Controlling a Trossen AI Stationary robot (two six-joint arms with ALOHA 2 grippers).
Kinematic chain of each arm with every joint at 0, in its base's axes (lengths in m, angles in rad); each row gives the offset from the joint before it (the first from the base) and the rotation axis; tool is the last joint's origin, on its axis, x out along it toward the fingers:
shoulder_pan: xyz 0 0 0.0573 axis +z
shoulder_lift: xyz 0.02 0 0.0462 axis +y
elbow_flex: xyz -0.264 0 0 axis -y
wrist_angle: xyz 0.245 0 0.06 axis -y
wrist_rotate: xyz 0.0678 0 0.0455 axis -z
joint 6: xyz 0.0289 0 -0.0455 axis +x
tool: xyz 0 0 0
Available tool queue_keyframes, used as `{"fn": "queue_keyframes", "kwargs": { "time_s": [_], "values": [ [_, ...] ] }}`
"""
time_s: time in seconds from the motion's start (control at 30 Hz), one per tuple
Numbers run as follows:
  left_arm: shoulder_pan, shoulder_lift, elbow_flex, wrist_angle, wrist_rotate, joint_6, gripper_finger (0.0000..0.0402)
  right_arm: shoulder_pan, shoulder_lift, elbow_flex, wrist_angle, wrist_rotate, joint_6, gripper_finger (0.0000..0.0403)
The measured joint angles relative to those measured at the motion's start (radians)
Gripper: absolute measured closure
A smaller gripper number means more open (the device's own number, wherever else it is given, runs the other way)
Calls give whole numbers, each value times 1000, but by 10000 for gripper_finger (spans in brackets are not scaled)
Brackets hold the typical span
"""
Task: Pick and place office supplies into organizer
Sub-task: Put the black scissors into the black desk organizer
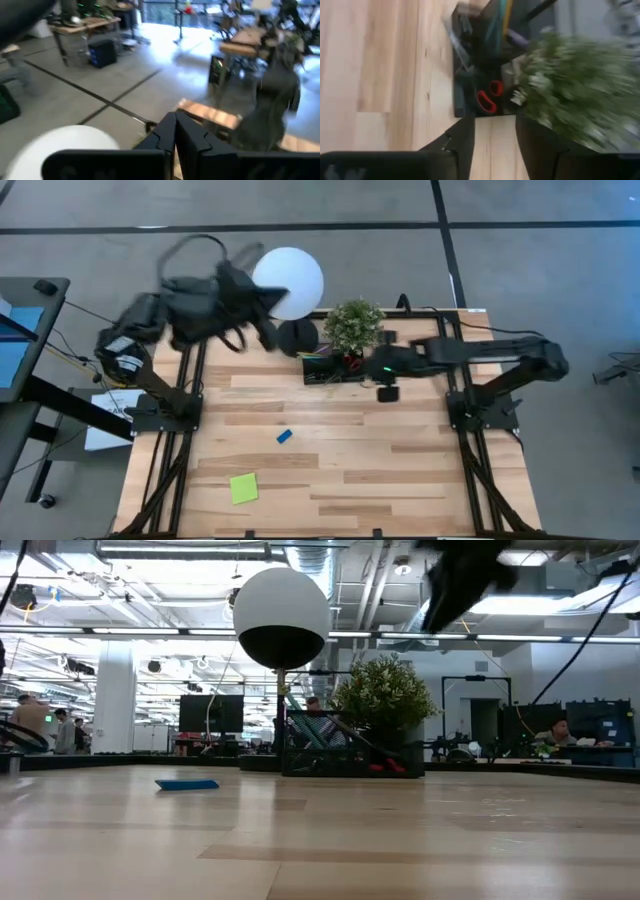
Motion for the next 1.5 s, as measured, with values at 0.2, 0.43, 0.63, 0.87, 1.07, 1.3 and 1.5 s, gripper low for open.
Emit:
{"fn": "queue_keyframes", "kwargs": {
  "time_s": [0.2, 0.43, 0.63, 0.87, 1.07, 1.3, 1.5],
  "values": [
    [32, -104, 1, -76, 0, 47, 402, -110, 225, 0, 224, -199, -77, 256],
    [34, -172, 1, -194, -4, 59, 401, -165, 398, 0, 298, -224, -90, 269],
    [34, -178, 0, -297, -5, 17, 402, -189, 470, -1, 286, -199, -147, 275],
    [34, -175, 0, -312, -5, 13, 402, -219, 498, 0, 335, -112, -152, 276],
    [34, -175, 0, -312, -5, -15, 402, -245, 498, 0, 361, -115, -150, 276],
    [34, -175, -10, -307, -6, -31, 402, -231, 541, 0, 388, -127, -149, 276],
    [34, -174, -11, -309, -5, -38, 402, -193, 620, 2, 440, 66, -141, 276]
  ]
}}
